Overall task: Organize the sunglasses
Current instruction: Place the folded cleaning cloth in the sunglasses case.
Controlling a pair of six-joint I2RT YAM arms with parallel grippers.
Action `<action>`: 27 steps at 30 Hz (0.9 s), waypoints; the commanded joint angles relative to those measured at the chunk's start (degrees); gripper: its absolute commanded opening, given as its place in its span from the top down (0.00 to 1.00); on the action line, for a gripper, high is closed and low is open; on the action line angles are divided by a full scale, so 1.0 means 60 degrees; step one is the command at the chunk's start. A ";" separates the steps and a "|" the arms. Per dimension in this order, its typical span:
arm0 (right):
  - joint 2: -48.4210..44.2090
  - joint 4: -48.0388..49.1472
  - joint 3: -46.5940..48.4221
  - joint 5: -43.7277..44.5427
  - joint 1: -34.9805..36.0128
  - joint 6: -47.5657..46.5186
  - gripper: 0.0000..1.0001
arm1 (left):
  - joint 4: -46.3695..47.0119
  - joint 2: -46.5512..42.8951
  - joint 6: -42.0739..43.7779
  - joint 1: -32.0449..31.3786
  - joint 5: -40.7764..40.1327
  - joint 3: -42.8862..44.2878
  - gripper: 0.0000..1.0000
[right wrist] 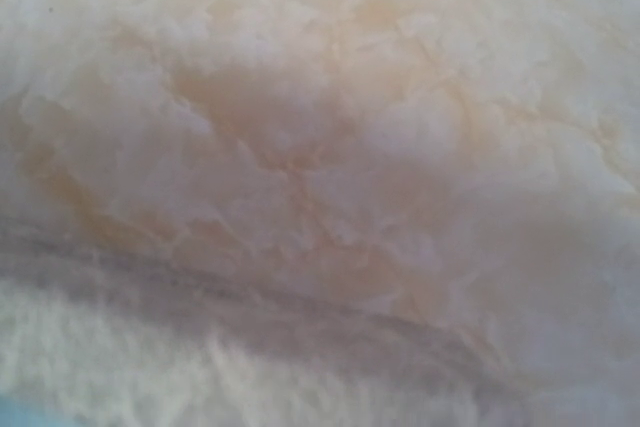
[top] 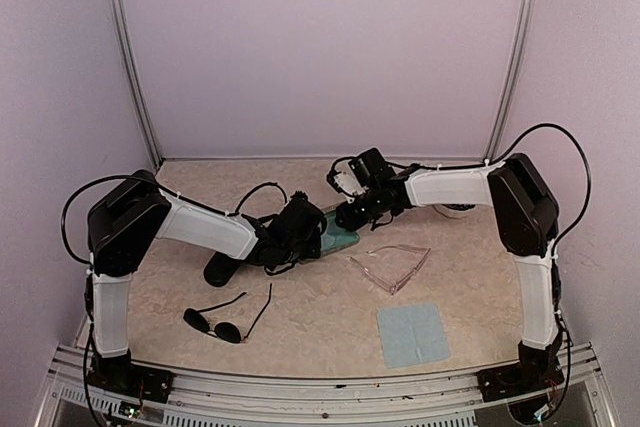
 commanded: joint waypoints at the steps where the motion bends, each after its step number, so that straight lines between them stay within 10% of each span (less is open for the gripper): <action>1: -0.0732 0.0166 -0.0492 0.0055 -0.0099 0.0251 0.68 | 0.0303 0.0183 0.0253 0.0077 -0.0443 0.0181 1.00; 27: -0.3581 0.0708 -0.3337 0.0129 -0.0085 0.0876 0.57 | 0.0310 -0.1249 -0.0126 -0.0224 -0.0168 -0.0742 0.43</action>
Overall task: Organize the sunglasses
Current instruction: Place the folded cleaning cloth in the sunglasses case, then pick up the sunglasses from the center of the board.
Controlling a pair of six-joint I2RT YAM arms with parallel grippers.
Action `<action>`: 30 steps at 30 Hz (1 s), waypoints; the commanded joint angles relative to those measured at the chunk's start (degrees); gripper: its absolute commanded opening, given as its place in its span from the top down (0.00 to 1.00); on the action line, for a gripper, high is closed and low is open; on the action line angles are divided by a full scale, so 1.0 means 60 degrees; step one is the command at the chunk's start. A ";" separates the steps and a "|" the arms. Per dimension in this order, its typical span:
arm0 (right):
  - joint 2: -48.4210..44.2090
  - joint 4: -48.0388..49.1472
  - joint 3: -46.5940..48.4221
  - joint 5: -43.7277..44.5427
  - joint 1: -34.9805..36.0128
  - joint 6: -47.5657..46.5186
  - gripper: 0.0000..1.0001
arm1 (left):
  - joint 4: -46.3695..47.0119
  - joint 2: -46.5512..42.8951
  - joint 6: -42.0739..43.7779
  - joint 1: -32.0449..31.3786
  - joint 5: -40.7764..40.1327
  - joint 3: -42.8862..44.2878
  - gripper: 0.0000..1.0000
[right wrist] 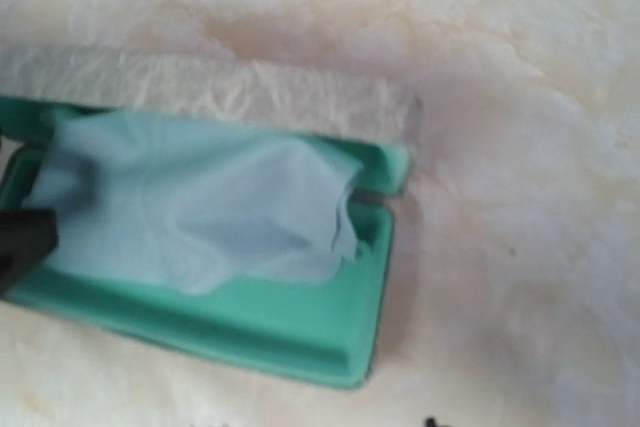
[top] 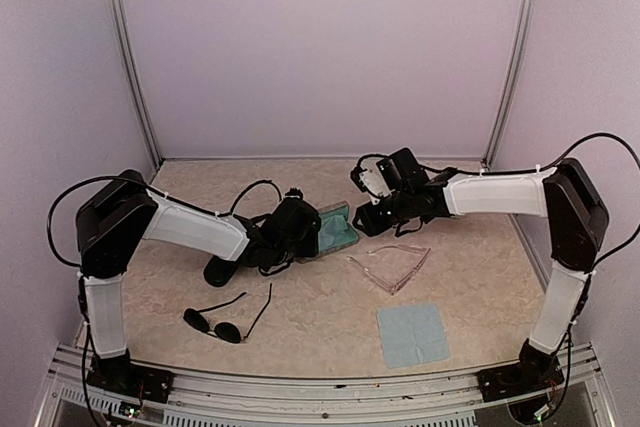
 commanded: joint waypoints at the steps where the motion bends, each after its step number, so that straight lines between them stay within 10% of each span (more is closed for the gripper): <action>1: -0.0855 0.0095 -0.0542 -0.0073 -0.0085 0.0154 0.57 | 0.0024 -0.0762 -0.0173 -0.0182 0.0065 -0.0197 0.42; 30: -0.1099 0.2598 -0.2005 -0.3744 0.3668 -0.1403 0.51 | -0.4049 -0.6821 -0.2679 -0.0016 -0.0190 -0.3909 0.13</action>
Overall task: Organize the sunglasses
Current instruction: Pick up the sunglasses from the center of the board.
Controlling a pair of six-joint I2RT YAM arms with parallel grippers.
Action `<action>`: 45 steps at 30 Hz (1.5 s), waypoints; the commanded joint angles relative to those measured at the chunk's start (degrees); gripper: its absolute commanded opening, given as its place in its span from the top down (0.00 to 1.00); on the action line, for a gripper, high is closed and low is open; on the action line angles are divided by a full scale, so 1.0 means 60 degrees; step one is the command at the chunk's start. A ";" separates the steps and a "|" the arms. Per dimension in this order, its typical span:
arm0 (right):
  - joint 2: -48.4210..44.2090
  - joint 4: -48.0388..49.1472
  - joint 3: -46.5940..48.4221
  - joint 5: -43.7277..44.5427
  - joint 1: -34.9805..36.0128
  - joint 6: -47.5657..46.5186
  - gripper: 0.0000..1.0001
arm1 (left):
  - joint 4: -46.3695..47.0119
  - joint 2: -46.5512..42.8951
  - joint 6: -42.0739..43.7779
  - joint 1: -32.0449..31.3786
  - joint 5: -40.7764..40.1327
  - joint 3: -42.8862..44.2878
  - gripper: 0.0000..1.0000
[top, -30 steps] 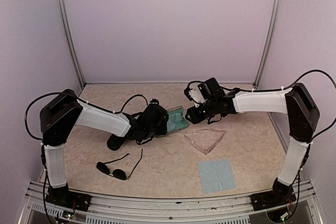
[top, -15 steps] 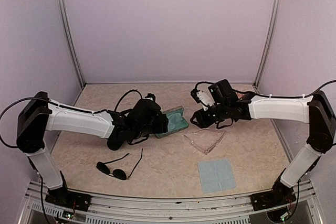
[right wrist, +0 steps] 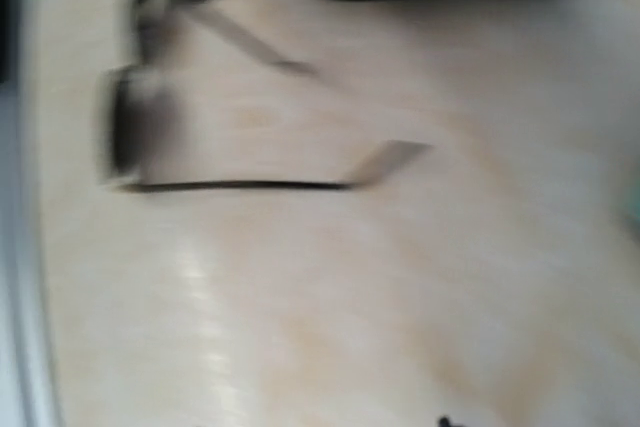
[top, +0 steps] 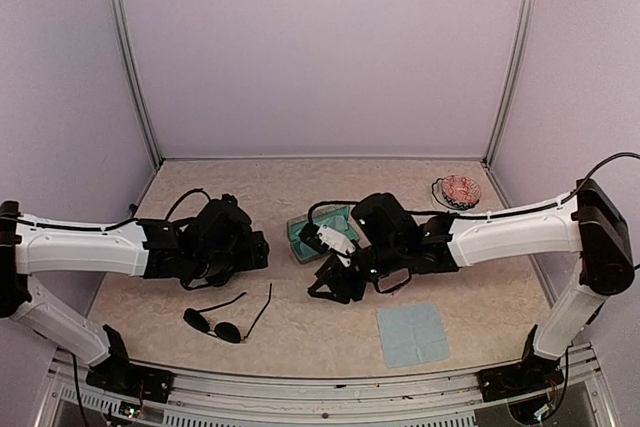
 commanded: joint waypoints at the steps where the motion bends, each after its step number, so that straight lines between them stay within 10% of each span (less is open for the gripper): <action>1: 0.0846 0.1244 0.0415 -0.1287 0.0564 -0.0535 0.51 | -0.0740 -0.1114 -0.0669 0.0306 -0.0448 -0.0589 0.13; 30: 0.6159 0.1418 0.5313 -0.0910 0.2040 0.0571 0.61 | -0.2001 -0.6158 0.0444 0.3661 0.0474 -0.1129 0.01; 45: 0.6140 0.1080 0.5481 -0.1037 0.2129 0.0640 1.00 | -0.2231 -0.6823 0.0462 0.3727 0.0560 -0.1339 0.01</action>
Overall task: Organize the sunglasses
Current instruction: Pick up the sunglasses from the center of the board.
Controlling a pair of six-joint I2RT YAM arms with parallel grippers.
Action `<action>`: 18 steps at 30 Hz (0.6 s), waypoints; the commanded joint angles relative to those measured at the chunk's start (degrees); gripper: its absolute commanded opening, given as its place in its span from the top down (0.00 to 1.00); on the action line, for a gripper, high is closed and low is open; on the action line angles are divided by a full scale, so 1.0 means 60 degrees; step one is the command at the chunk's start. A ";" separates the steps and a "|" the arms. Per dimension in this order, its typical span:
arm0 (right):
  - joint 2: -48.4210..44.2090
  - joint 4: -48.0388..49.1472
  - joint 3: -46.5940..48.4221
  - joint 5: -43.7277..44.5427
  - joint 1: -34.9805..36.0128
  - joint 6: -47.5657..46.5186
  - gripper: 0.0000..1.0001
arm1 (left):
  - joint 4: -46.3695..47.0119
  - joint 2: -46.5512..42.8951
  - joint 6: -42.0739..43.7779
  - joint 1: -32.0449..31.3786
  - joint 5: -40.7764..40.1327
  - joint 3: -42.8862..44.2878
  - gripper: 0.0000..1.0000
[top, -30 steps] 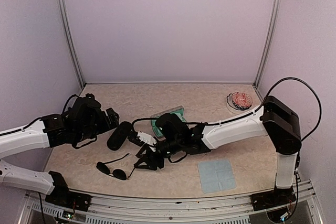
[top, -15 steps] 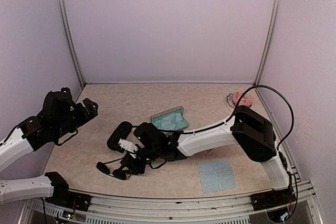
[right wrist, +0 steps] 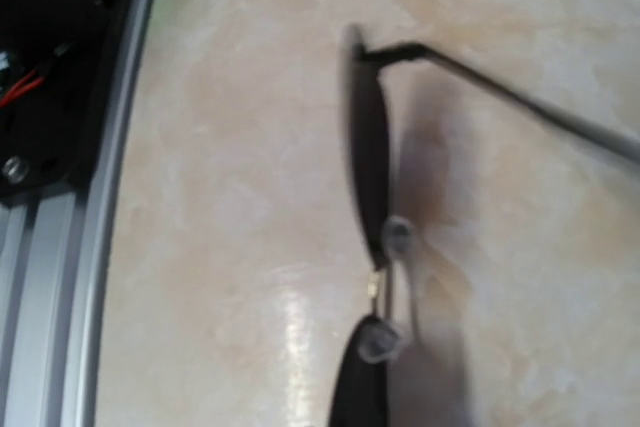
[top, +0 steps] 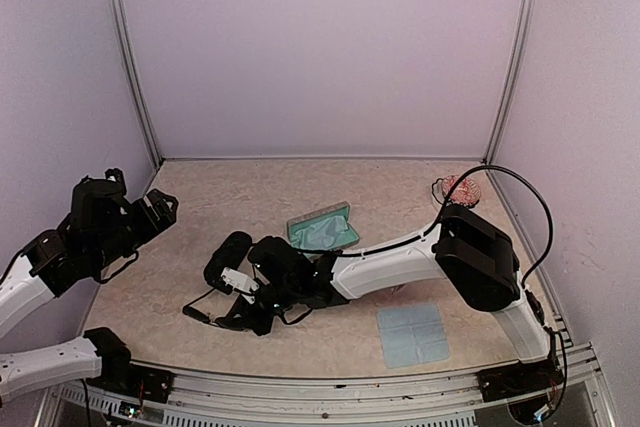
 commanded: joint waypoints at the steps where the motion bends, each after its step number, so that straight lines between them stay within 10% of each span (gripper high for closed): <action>1: -0.0097 -0.0137 -0.0055 0.0013 0.0126 -0.0048 1.00 | -0.0136 -0.0139 0.0157 0.0104 0.0135 -0.0091 0.01; 18: -0.3408 0.1836 -0.3950 0.1458 0.0133 -0.2264 1.00 | 0.1486 0.0694 0.0678 0.0085 0.2686 -0.0533 0.01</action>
